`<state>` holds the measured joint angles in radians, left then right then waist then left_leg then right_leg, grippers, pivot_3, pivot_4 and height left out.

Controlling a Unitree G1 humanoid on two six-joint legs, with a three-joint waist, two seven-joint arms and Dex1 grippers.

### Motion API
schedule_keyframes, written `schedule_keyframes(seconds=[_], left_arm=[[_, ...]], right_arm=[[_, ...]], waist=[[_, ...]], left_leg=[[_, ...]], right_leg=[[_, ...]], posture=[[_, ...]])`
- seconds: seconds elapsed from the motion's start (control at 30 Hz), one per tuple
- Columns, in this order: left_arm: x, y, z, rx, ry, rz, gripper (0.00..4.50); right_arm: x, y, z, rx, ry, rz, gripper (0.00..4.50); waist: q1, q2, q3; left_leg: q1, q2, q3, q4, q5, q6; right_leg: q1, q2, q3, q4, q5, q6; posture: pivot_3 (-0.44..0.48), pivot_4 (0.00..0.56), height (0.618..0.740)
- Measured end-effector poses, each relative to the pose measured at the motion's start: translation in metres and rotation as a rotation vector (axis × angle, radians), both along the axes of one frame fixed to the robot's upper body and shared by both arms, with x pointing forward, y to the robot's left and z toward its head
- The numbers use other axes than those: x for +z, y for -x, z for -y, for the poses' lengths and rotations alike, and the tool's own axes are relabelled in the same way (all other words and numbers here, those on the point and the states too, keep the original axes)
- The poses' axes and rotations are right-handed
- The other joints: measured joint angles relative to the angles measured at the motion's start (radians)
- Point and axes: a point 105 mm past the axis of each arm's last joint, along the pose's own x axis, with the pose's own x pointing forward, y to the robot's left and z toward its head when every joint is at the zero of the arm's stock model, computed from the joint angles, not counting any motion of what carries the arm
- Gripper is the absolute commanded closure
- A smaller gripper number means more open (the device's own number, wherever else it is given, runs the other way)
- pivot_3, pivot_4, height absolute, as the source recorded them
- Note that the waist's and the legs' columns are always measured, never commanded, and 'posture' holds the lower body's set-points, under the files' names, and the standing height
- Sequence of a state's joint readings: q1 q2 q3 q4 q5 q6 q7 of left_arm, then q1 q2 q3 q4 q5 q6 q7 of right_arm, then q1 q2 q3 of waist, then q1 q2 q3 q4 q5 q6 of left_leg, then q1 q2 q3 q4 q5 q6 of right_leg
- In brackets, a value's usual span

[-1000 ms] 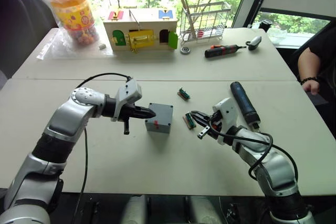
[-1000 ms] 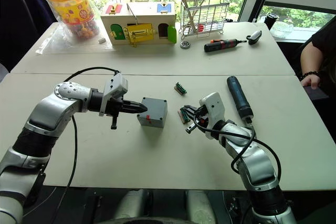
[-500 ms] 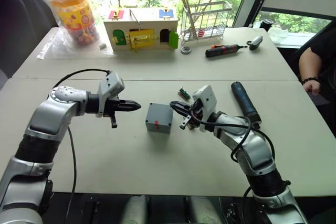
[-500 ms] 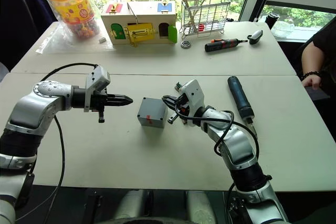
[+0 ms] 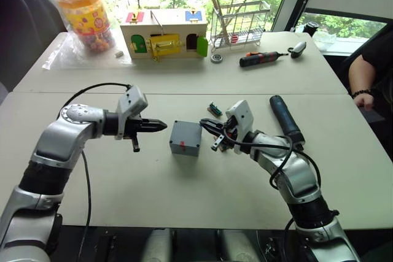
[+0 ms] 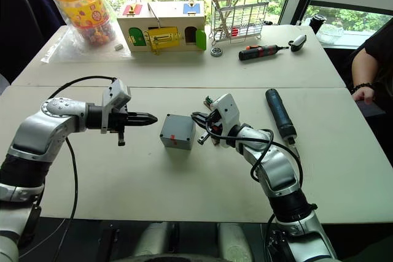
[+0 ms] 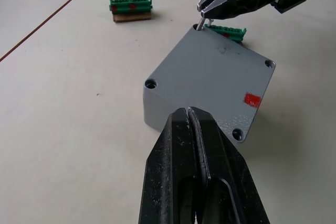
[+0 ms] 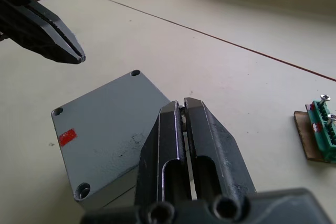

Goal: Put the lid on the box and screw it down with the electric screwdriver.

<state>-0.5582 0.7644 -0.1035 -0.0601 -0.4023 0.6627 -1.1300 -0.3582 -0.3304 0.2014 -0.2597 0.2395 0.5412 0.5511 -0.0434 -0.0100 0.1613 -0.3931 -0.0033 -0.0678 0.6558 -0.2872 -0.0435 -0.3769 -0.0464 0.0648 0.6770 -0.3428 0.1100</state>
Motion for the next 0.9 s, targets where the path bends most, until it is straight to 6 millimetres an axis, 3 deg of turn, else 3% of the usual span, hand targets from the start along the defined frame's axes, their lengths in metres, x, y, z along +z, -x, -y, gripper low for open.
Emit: schedule_keyframes(seconds=[0.33,0.43,0.6,0.63,0.77,0.87,0.9], left_arm=[[0.001,0.0,0.003,-0.009,0.009,0.003,4.5],[0.001,0.0,0.005,-0.012,0.016,0.002,4.5],[0.001,0.0,0.009,-0.02,0.031,-0.001,4.5],[0.002,0.0,0.011,-0.026,0.039,-0.001,4.5],[0.014,0.0,0.023,-0.074,0.079,0.014,4.5],[0.024,0.007,0.037,-0.159,0.094,0.034,4.5],[0.026,0.009,0.041,-0.186,0.094,0.036,4.5]], right_arm=[[-0.006,-0.001,-0.002,0.005,0.001,-0.025,4.46],[-0.007,-0.002,-0.002,0.005,0.001,-0.026,3.56],[-0.005,-0.004,0.0,0.0,0.007,-0.029,1.14],[-0.004,-0.004,0.001,-0.005,0.008,-0.03,1.14],[0.023,-0.009,0.029,-0.063,0.004,-0.006,1.14],[0.065,-0.015,0.079,-0.173,0.047,0.026,1.14],[0.076,-0.016,0.096,-0.215,0.07,0.034,0.49]], waist=[[0.0,0.0,0.0],[0.0,0.0,0.0],[0.0,0.0,0.0],[0.001,0.0,0.0],[0.005,0.0,0.0],[0.011,0.001,0.001],[0.013,0.001,0.001]], left_leg=[[0.0,0.0,0.0,0.0,0.0,0.0],[0.0,0.0,0.0,0.0,0.0,0.0],[0.0,0.0,0.0,0.0,0.0,0.0],[0.0,0.0,0.0,0.0,0.0,0.0],[-0.001,-0.001,0.0,0.001,0.0,0.0],[-0.001,-0.001,0.0,0.002,0.0,0.0],[0.0,-0.001,0.0,0.001,0.0,0.0]], right_leg=[[0.0,0.0,0.0,0.0,0.0,0.0],[0.0,0.0,0.0,0.0,0.0,0.0],[0.0,0.0,0.0,0.0,0.0,0.0],[0.0,0.0,0.0,0.0,0.0,0.0],[0.001,-0.001,0.0,0.0,0.0,0.0],[0.001,-0.001,0.0,-0.001,0.0,0.0],[0.002,-0.001,0.0,-0.002,0.0,0.0]], posture=[[0.0,0.15,0.74],[0.0,0.15,0.74],[0.0,0.15,0.74],[0.0,0.15,0.74],[0.0,0.15,0.74],[0.0,0.15,0.74],[0.0,0.15,0.74]])
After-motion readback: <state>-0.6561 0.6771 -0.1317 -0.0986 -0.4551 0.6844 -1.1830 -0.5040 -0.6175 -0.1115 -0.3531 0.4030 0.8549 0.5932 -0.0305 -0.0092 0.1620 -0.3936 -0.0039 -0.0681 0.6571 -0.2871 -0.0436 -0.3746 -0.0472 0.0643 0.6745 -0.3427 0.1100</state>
